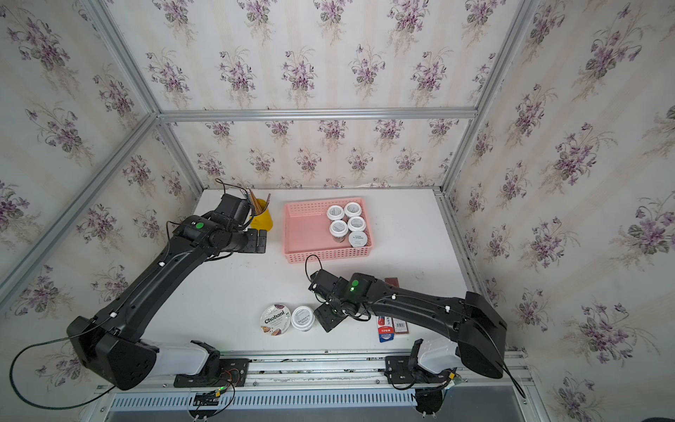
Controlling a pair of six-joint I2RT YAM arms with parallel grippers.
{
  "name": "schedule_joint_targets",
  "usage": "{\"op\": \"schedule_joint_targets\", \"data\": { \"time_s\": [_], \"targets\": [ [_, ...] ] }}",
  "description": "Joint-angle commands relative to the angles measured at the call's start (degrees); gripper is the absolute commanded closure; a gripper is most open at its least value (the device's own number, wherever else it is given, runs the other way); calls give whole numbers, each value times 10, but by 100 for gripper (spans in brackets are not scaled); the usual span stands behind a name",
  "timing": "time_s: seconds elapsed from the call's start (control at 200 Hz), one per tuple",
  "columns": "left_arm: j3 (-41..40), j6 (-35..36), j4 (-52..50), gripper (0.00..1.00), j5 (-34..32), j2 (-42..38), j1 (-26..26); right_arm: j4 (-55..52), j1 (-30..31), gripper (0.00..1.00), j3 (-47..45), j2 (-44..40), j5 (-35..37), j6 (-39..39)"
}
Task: Put the yogurt in the basket
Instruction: Pick up the yogurt from the center of the board.
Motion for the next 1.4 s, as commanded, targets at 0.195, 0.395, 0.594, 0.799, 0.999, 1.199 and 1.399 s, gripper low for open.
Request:
{"op": "schedule_joint_targets", "data": {
  "time_s": [0.195, 0.395, 0.594, 0.799, 0.999, 1.199, 1.399],
  "targets": [
    [-1, 0, 0, 1, -11, 0, 0, 11, 0, 23, -6, 22, 40, 7],
    [-1, 0, -2, 1, -14, 0, 0, 15, -1, 26, -6, 40, 70, 10],
    [-2, -1, 1, 1, -15, 0, 0, 30, -20, 27, -2, 49, 86, 16],
    [-2, 0, 1, 1, -20, 1, -1, 47, -51, 27, 11, 65, 82, 22],
    [1, 2, -3, 1, -24, -1, 0, 37, -62, 16, 40, 78, 66, 27],
    [-5, 4, 0, 1, -29, -5, 0, 26, -62, 4, 61, 74, 47, 46],
    [-11, 6, 5, 1, -27, -3, 0, 20, -63, 4, 71, 96, 53, 57]
  ]
}}
